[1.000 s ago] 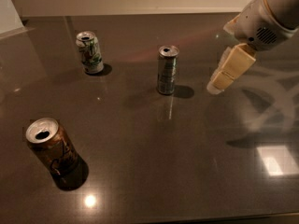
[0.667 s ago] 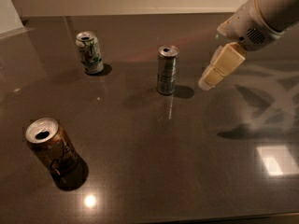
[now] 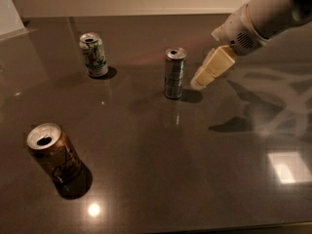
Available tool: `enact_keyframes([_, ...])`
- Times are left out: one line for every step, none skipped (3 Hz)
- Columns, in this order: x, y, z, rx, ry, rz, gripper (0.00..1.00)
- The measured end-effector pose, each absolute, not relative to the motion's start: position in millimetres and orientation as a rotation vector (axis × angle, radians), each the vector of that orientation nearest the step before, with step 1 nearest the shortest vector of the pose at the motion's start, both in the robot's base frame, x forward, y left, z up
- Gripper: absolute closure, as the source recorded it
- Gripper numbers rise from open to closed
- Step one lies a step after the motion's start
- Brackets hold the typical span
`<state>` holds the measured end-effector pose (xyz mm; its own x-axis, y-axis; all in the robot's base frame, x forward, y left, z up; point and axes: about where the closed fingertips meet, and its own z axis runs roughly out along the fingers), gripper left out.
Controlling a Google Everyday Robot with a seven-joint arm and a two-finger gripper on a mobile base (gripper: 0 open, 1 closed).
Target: Move redbull can near 7up can
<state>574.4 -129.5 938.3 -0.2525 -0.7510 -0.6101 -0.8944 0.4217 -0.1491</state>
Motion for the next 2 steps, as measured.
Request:
enact_keyframes([585.8, -115.6, 930.1, -1.373, 2.048, 0.340, 0.00])
enact_keyframes([594.7, -100.8, 924.8, -1.375, 2.033, 0.376, 0.00])
